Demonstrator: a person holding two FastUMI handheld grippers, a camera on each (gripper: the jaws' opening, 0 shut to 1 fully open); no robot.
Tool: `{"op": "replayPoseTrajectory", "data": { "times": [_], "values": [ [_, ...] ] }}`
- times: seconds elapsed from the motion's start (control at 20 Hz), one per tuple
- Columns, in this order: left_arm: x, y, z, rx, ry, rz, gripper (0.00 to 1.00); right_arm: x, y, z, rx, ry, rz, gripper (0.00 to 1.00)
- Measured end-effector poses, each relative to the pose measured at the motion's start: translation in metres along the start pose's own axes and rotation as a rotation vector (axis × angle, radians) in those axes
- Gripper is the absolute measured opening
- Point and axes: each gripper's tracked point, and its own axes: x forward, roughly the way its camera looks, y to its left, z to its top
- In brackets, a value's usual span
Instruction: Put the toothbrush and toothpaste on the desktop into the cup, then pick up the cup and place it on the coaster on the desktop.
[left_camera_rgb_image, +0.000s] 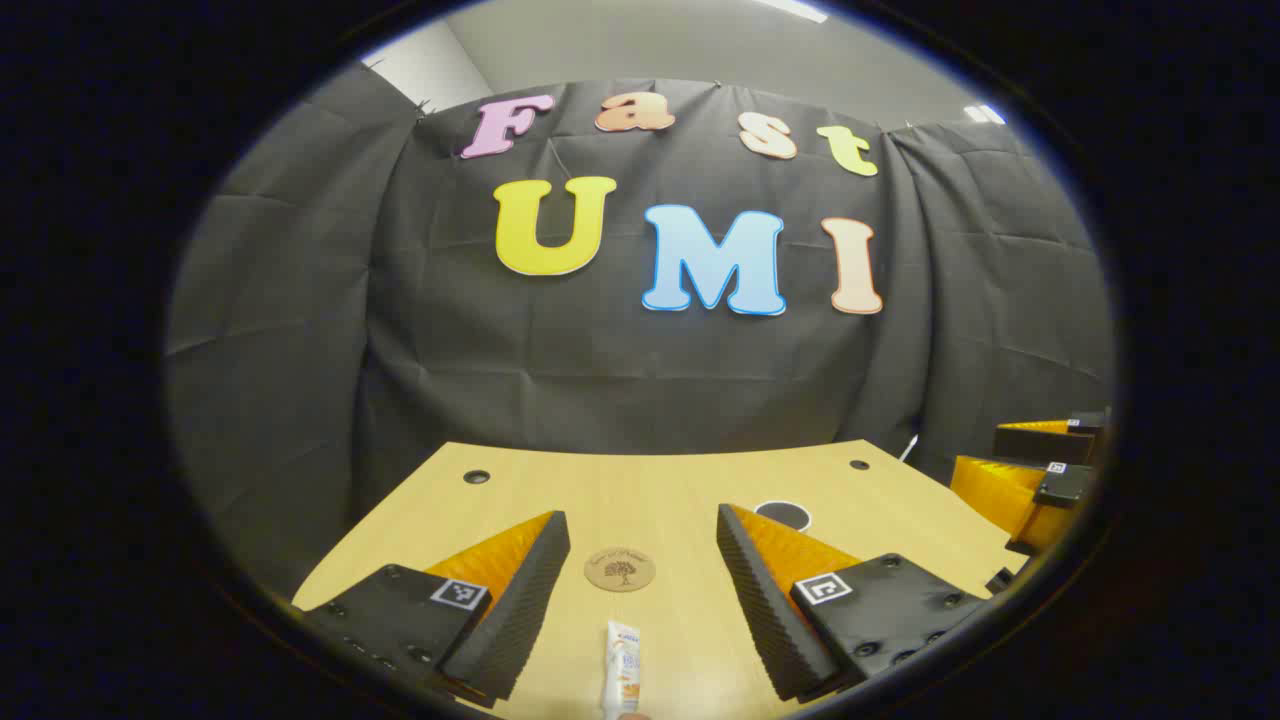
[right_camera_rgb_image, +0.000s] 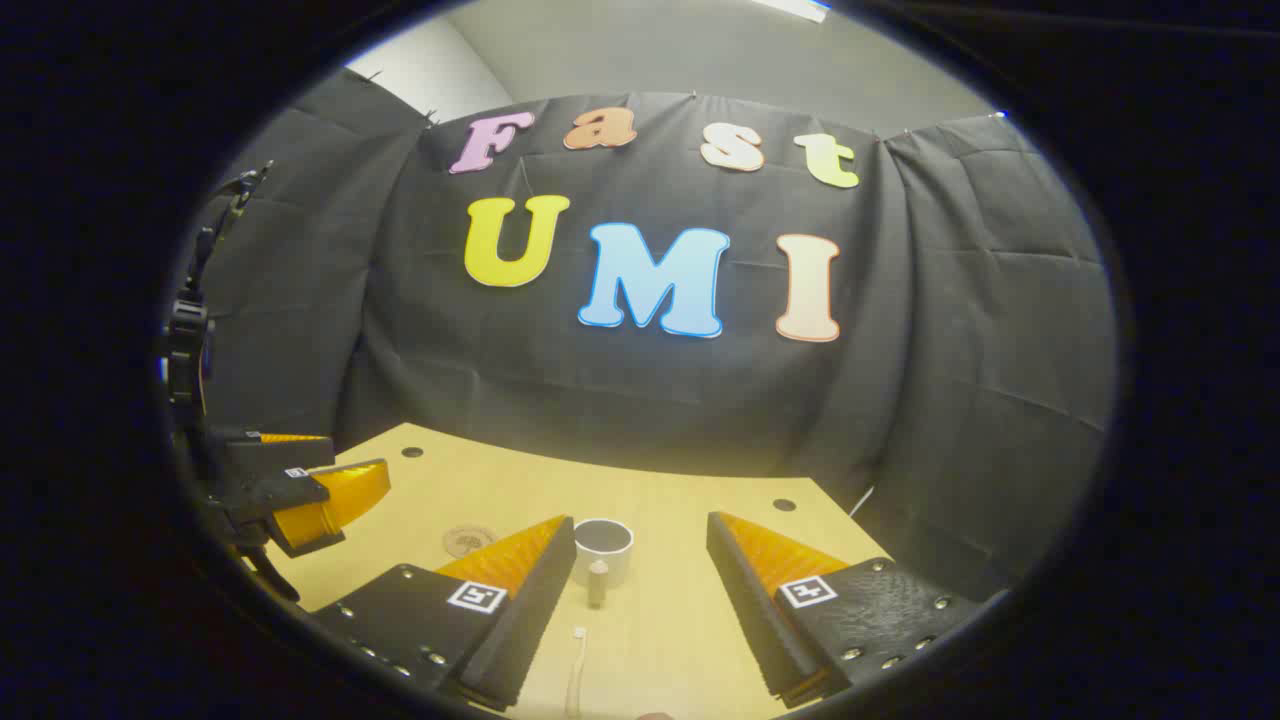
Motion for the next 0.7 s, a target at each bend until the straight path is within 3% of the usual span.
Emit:
{"op": "replayPoseTrajectory", "data": {
  "times": [0.7],
  "values": [
    [0.001,0.012,-0.014,-0.007,0.036,0.02,0.95,0.0,0.004,0.002,-0.006,-0.002,-0.002,0.84]
  ]
}}
